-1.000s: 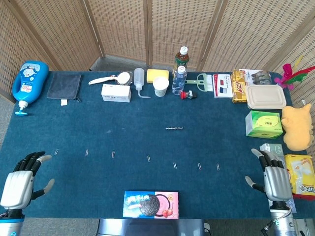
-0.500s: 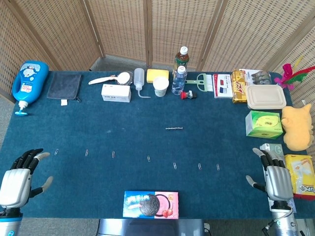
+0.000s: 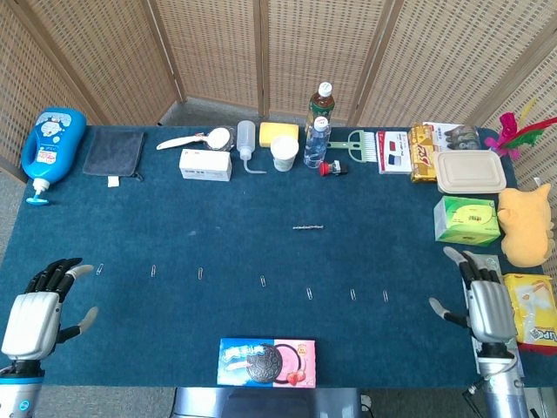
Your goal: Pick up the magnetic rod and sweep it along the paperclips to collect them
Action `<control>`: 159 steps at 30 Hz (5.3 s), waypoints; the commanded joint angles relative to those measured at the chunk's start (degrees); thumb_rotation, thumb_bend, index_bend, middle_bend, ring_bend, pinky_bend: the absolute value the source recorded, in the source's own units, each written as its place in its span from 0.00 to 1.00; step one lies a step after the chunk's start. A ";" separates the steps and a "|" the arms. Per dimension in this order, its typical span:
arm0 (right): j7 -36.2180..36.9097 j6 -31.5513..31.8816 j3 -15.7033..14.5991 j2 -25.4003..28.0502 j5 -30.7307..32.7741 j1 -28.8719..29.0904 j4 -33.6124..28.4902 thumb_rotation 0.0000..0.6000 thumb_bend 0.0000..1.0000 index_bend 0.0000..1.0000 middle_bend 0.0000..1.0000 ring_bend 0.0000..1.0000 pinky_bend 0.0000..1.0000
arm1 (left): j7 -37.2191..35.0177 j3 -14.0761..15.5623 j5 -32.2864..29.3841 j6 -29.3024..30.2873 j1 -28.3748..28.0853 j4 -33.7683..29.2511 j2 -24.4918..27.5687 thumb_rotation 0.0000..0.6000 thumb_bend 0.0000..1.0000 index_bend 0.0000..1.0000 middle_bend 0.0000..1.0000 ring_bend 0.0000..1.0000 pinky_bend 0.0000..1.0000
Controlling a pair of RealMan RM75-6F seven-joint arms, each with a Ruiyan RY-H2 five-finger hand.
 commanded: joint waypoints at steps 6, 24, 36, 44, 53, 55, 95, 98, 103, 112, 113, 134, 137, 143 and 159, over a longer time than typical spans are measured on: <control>1.31 -7.44 5.37 1.77 -0.16 8.26 -3.05 1.00 0.20 0.16 0.24 0.18 0.18 | -0.51 -0.87 -1.01 -1.33 -1.26 0.80 -0.04 1.00 0.43 0.25 0.19 0.14 0.19; -5.65 -28.22 15.52 -6.45 16.38 29.87 15.20 1.00 0.20 0.34 0.74 0.92 0.85 | 0.39 -1.32 -4.37 -3.51 -2.68 1.89 -0.53 1.00 0.43 0.25 0.19 0.14 0.19; -10.51 -36.50 13.25 -13.38 22.53 37.71 27.06 0.99 0.21 0.55 0.84 0.99 0.89 | 0.35 -0.84 -4.95 -3.50 -2.78 2.15 -0.44 1.00 0.43 0.25 0.19 0.14 0.19; -14.57 -40.37 11.26 -16.73 26.85 40.38 32.15 0.98 0.27 0.50 0.84 0.99 0.89 | 0.19 -0.39 -4.57 -3.20 -2.71 2.13 -0.47 1.00 0.43 0.25 0.19 0.14 0.19; -17.00 -42.37 9.39 -18.94 30.12 41.64 35.38 0.98 0.36 0.48 0.84 0.99 0.89 | -0.11 -0.21 -4.49 -3.08 -2.77 2.35 -0.40 1.00 0.43 0.25 0.19 0.14 0.19; -17.43 -42.47 9.13 -19.20 30.40 41.84 35.55 0.98 0.36 0.48 0.84 0.99 0.89 | -0.10 -0.18 -4.40 -3.12 -2.84 2.40 -0.48 1.00 0.43 0.25 0.19 0.14 0.19; -30.84 -43.70 7.15 -28.11 44.14 47.97 42.18 0.99 0.36 0.48 0.83 0.98 0.89 | -4.51 0.68 -3.95 -2.33 -2.11 5.83 -0.95 1.00 0.43 0.25 0.19 0.14 0.19; -31.22 -43.64 7.25 -28.24 44.39 48.27 42.20 0.99 0.36 0.48 0.83 0.98 0.89 | -4.54 0.67 -3.93 -2.39 -2.15 5.93 -1.04 1.00 0.43 0.25 0.19 0.14 0.19; -32.57 -43.46 7.82 -28.69 45.62 49.36 41.86 0.99 0.36 0.48 0.83 0.98 0.89 | -4.89 0.68 -4.15 -2.49 -2.11 6.39 -1.15 1.00 0.43 0.25 0.19 0.14 0.19; -35.09 -42.69 8.07 -29.21 47.96 50.54 40.65 0.99 0.36 0.48 0.82 0.98 0.89 | -5.83 0.78 -4.16 -2.66 -2.09 7.16 -1.39 1.00 0.43 0.25 0.19 0.14 0.19; -35.26 -42.62 8.08 -29.25 48.11 50.61 40.54 1.00 0.36 0.48 0.82 0.98 0.89 | -5.91 0.79 -4.17 -2.67 -2.08 7.22 -1.40 1.00 0.43 0.25 0.19 0.14 0.19; -39.11 -40.72 8.16 -31.31 52.02 52.53 40.33 1.00 0.37 0.51 0.82 0.98 0.89 | -9.19 1.31 -3.82 -2.17 -1.28 9.69 -1.58 1.00 0.43 0.25 0.19 0.14 0.19; -39.20 -40.69 8.31 -31.50 52.03 52.80 40.61 1.00 0.37 0.51 0.82 0.98 0.89 | -9.43 1.19 -3.74 -2.06 -1.28 9.87 -1.55 1.00 0.43 0.25 0.19 0.14 0.19; -39.35 -41.38 8.60 -32.16 52.21 53.47 42.28 1.00 0.37 0.51 0.82 0.98 0.89 | -9.56 1.38 -3.84 -1.99 -1.00 9.99 -1.53 1.00 0.43 0.25 0.19 0.14 0.19; -38.23 -42.59 9.24 -33.31 50.43 54.65 43.51 1.00 0.37 0.52 0.82 0.98 0.89 | -9.65 1.36 -4.23 -1.83 -0.51 10.06 -1.20 1.00 0.43 0.24 0.19 0.14 0.19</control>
